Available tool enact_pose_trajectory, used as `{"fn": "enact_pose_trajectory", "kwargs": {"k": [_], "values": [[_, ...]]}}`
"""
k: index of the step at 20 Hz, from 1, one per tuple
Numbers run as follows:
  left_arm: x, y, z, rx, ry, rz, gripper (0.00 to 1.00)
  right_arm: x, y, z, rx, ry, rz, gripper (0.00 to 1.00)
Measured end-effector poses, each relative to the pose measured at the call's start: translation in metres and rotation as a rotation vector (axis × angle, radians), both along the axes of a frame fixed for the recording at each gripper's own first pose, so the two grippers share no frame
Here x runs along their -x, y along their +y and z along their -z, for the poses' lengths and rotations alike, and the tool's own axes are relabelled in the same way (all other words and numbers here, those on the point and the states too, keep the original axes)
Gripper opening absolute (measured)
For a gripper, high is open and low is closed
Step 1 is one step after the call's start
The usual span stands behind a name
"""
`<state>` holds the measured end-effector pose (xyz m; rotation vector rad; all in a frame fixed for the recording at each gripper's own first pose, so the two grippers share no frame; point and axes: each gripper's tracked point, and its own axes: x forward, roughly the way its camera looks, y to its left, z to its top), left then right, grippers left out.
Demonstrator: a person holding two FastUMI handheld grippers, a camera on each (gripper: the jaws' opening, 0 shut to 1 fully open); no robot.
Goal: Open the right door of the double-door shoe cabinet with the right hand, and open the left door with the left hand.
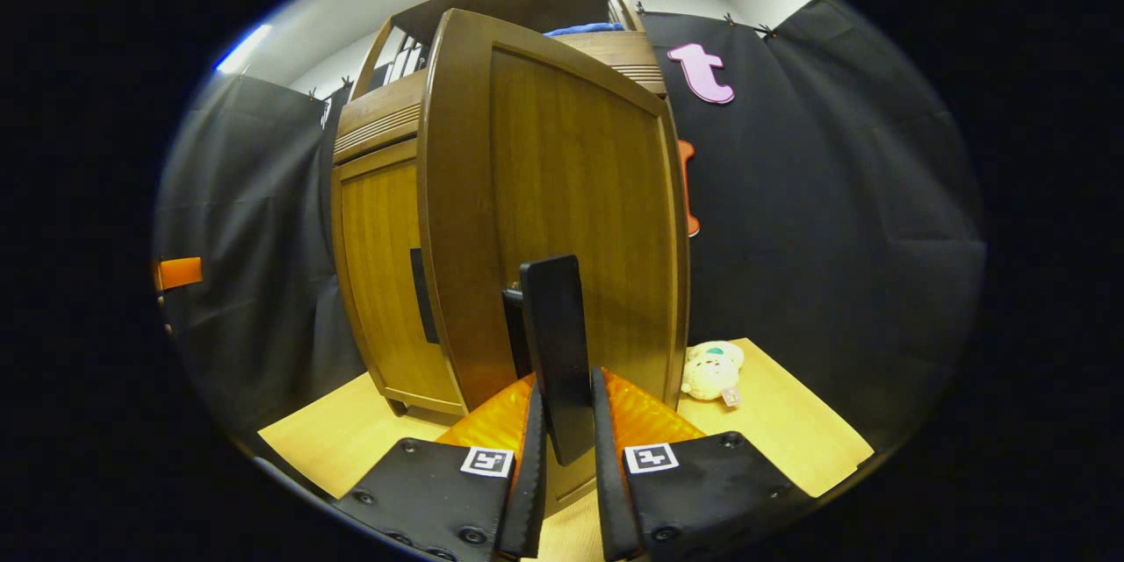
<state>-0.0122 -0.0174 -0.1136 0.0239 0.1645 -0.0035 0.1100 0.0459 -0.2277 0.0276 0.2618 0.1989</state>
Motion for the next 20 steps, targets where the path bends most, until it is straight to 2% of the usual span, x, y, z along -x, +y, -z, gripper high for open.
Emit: {"fn": "enact_pose_trajectory", "kwargs": {"k": [3,6,7,8,11,14,20], "values": [[-0.001,-0.008,0.001,0.003,0.001,0.006,0.92,0.006,-0.011,0.0,-0.024,0.009,0.016,0.33],[-0.003,-0.013,0.0,-0.002,0.001,0.008,0.92,0.01,-0.024,-0.009,0.01,-0.004,0.05,0.16],[-0.002,-0.015,-0.001,-0.002,-0.001,0.009,0.92,0.012,-0.031,-0.01,0.028,-0.008,0.055,0.16],[-0.003,-0.017,-0.001,-0.001,-0.003,0.011,0.92,0.011,-0.035,-0.012,0.035,-0.015,0.065,0.23],[-0.005,-0.027,-0.001,0.002,-0.004,0.022,0.92,0.019,-0.052,-0.018,0.013,-0.016,0.102,0.22],[-0.009,-0.035,0.001,-0.005,0.0,0.028,0.92,0.025,-0.059,-0.026,-0.015,-0.037,0.103,0.22],[-0.019,-0.056,0.012,-0.006,0.012,0.04,0.92,0.033,-0.094,-0.03,0.047,-0.08,0.118,0.22]]}}
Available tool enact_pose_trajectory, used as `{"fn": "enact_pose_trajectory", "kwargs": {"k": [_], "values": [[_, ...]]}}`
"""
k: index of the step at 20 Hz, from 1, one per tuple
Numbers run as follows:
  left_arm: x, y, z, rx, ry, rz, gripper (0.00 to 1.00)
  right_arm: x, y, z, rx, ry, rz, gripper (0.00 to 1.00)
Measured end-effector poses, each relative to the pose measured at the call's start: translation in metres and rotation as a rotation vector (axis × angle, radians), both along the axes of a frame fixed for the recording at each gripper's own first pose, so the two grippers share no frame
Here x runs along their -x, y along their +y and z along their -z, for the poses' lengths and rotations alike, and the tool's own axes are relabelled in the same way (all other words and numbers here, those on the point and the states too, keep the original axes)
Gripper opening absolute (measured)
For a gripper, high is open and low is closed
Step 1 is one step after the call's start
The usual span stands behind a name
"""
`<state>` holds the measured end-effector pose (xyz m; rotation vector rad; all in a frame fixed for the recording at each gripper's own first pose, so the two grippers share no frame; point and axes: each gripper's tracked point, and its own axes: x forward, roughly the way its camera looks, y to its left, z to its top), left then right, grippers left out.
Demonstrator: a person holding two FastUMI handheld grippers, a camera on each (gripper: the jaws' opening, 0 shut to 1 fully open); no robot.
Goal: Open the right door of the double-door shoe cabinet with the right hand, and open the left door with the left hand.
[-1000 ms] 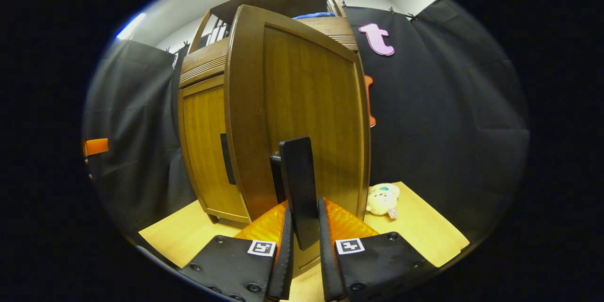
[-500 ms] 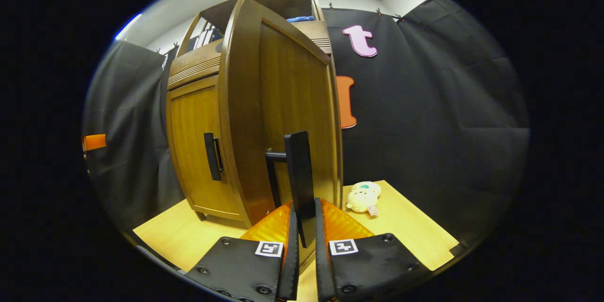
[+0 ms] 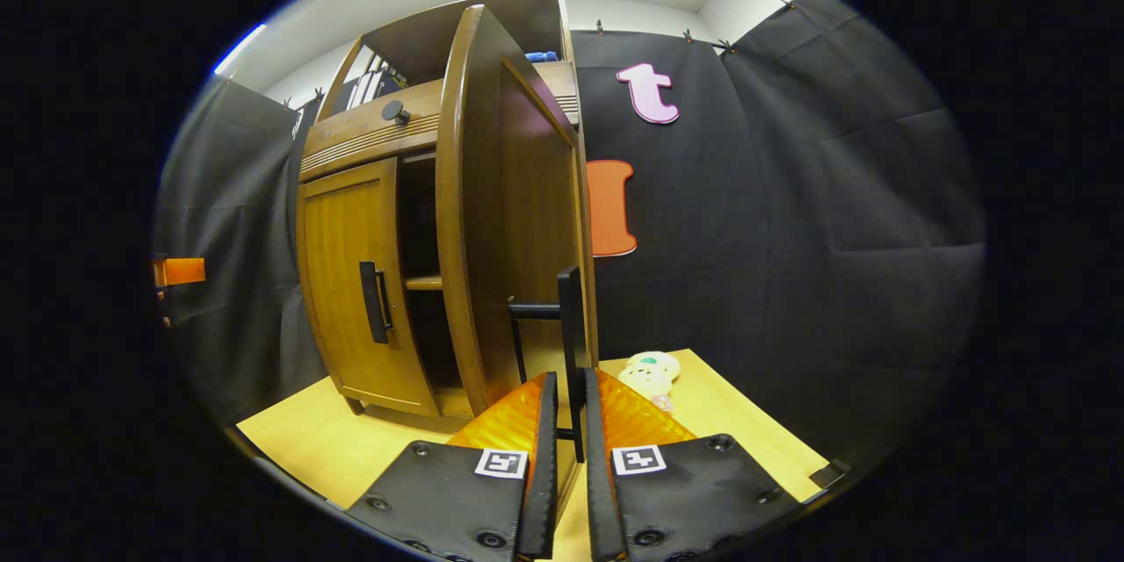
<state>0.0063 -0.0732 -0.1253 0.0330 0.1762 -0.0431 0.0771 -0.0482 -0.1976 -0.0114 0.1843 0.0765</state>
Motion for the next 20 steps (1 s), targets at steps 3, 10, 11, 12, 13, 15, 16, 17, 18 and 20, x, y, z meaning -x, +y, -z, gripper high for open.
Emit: {"fn": "enact_pose_trajectory", "kwargs": {"k": [3,10,11,12,13,15,16,17,18,20], "values": [[-0.006,-0.011,0.006,0.005,0.008,0.005,0.92,0.0,-0.01,0.0,-0.007,-0.007,-0.004,0.29],[-0.029,-0.036,0.014,0.006,0.009,0.014,0.92,-0.001,-0.054,-0.007,0.02,-0.029,0.039,0.15],[-0.032,-0.038,0.015,0.004,0.008,0.016,0.92,-0.001,-0.058,-0.008,0.019,-0.031,0.045,0.15],[-0.035,-0.042,0.015,0.002,0.008,0.019,0.92,-0.001,-0.064,-0.011,0.014,-0.036,0.049,0.15],[-0.039,-0.048,0.016,0.003,0.008,0.025,0.92,0.0,-0.069,-0.012,0.012,-0.041,0.047,0.15],[-0.047,-0.058,0.02,0.005,0.007,0.036,0.92,0.002,-0.074,-0.013,0.015,-0.05,0.053,0.15],[-0.052,-0.063,0.023,0.003,0.007,0.04,0.92,0.003,-0.077,-0.014,0.015,-0.053,0.053,0.15],[-0.056,-0.068,0.025,-0.001,0.005,0.045,0.92,0.004,-0.078,-0.016,0.011,-0.054,0.05,0.15],[-0.062,-0.075,0.027,-0.007,0.002,0.05,0.92,0.005,-0.079,-0.016,0.008,-0.054,0.049,0.15],[-0.074,-0.085,0.036,-0.015,0.006,0.059,0.92,0.006,-0.081,-0.018,0.002,-0.059,0.049,0.15]]}}
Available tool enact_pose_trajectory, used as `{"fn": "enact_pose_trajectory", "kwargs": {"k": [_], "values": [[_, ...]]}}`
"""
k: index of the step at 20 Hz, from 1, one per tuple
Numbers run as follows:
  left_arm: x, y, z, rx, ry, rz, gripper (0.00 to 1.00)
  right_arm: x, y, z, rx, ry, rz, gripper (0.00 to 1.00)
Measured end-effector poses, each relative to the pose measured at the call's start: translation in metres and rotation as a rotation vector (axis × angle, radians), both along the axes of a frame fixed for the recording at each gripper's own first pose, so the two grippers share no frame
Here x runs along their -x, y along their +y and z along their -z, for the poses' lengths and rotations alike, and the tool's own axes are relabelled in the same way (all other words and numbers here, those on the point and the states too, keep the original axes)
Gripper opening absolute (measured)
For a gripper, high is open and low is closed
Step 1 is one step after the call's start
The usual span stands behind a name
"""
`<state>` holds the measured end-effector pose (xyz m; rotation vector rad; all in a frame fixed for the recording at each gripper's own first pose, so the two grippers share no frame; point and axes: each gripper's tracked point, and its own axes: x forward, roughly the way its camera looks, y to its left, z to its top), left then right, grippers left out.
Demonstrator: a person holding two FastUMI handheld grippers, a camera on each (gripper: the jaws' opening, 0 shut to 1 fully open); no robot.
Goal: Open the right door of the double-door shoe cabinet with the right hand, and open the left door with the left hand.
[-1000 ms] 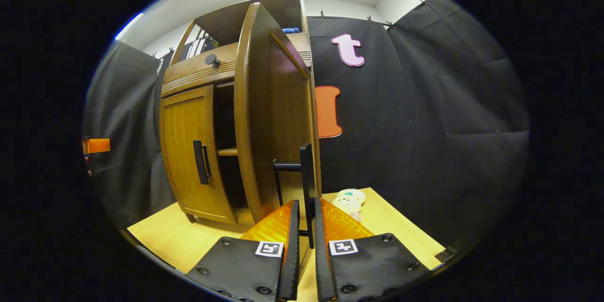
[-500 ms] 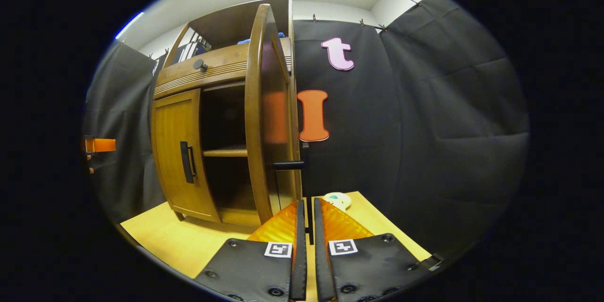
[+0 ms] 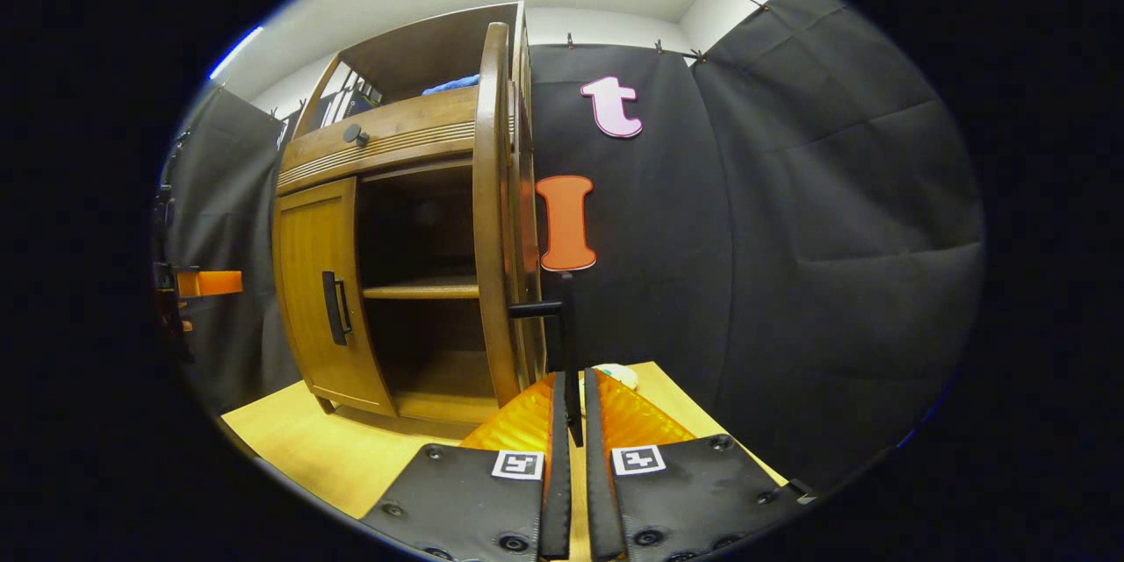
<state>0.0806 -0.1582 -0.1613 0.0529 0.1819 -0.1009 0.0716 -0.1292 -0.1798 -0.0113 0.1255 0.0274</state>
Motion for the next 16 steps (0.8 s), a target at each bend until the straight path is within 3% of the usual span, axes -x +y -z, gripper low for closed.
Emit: {"fn": "enact_pose_trajectory", "kwargs": {"k": [1,2,3,6,7,8,11,16], "values": [[-0.006,-0.005,0.005,0.003,0.008,0.004,0.92,0.0,0.001,-0.002,-0.013,-0.001,-0.004,0.15],[-0.013,-0.011,0.012,0.01,0.017,0.008,0.92,0.001,0.0,-0.003,-0.026,-0.001,-0.002,0.22],[-0.019,-0.015,0.018,0.018,0.024,0.011,0.92,0.002,0.0,0.001,-0.038,-0.004,0.006,0.16],[-0.041,-0.023,0.028,0.012,0.024,0.006,0.92,0.007,-0.008,-0.011,-0.051,-0.015,0.039,0.15],[-0.049,-0.024,0.032,0.003,0.021,0.001,0.92,0.008,-0.012,-0.014,-0.049,-0.02,0.051,0.29],[-0.058,-0.024,0.036,-0.008,0.017,-0.003,0.92,0.01,-0.016,-0.017,-0.048,-0.02,0.064,0.02],[-0.081,-0.023,0.049,-0.032,0.009,-0.015,0.92,0.02,-0.029,-0.022,-0.032,-0.025,0.09,0.27],[-0.111,-0.025,0.071,-0.017,0.031,-0.026,0.92,0.028,-0.047,-0.032,-0.021,-0.038,0.141,0.56]]}}
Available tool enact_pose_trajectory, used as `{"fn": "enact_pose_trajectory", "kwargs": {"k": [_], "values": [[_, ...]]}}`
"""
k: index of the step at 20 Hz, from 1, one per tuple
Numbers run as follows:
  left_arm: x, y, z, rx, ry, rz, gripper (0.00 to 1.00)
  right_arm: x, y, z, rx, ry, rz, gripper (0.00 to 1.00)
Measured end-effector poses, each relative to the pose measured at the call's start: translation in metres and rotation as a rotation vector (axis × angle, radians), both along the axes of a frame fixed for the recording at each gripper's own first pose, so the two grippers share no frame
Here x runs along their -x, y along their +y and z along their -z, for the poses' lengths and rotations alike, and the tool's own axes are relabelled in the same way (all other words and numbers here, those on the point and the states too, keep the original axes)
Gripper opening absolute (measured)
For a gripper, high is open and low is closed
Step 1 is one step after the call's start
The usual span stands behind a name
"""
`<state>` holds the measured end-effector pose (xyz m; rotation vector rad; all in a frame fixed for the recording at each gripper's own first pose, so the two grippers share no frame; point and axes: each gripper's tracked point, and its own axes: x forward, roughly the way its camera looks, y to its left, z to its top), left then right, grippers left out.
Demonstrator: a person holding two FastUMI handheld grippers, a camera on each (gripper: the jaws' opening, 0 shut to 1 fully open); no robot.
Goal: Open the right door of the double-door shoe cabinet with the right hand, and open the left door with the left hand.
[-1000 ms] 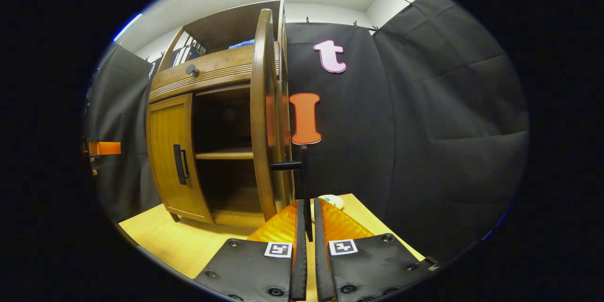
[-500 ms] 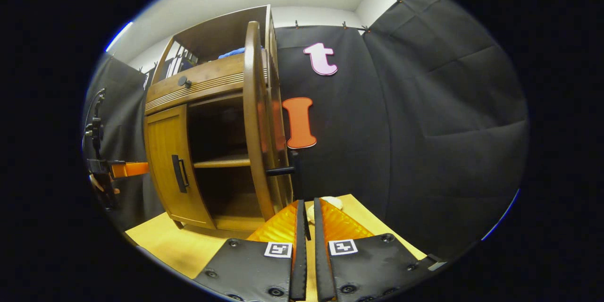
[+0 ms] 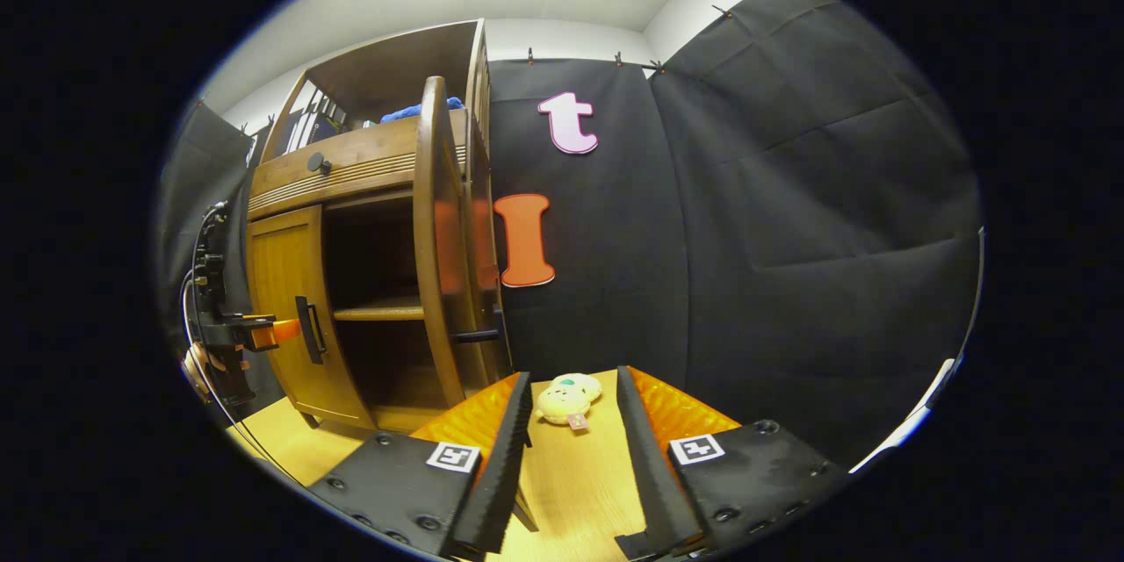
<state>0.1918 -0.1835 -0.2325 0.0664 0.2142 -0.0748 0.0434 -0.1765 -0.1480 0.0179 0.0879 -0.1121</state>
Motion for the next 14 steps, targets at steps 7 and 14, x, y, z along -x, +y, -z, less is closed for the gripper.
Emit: {"fn": "enact_pose_trajectory", "kwargs": {"k": [7,14], "values": [[-0.031,0.005,0.018,0.043,0.022,-0.042,0.92,0.011,-0.02,-0.01,0.003,-0.026,0.05,0.95],[-0.044,0.001,0.021,0.037,0.009,-0.023,0.63,0.021,-0.022,-0.023,0.01,-0.055,0.064,0.98]]}}
